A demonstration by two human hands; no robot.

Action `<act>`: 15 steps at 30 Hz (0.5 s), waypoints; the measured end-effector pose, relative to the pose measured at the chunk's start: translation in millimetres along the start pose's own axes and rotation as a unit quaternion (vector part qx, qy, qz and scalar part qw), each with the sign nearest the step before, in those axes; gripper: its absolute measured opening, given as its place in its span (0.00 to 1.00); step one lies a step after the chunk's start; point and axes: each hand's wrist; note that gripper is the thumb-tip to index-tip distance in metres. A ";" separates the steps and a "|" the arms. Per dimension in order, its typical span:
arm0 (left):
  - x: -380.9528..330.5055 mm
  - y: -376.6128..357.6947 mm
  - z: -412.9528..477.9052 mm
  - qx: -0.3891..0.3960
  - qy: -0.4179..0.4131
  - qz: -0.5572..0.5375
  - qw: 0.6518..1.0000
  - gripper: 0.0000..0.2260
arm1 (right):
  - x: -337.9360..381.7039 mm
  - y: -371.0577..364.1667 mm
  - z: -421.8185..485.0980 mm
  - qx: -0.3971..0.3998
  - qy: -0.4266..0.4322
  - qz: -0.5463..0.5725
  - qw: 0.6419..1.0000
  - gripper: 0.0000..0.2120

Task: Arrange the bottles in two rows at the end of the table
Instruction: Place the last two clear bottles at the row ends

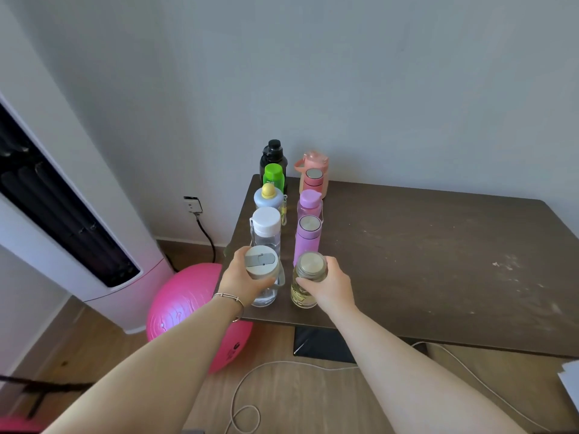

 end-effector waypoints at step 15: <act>32.3 -10.6 9.8 0.008 -0.020 0.017 1.000 0.38 | -19.0 -26.0 4.8 -0.012 -0.020 -0.006 1.000 0.29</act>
Point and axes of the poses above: each hand's wrist, its own z-axis towards the middle knuckle, its own y-axis out of the back of the hand, x = y × z, and after that the axes turned 6 degrees about -z, right-handed
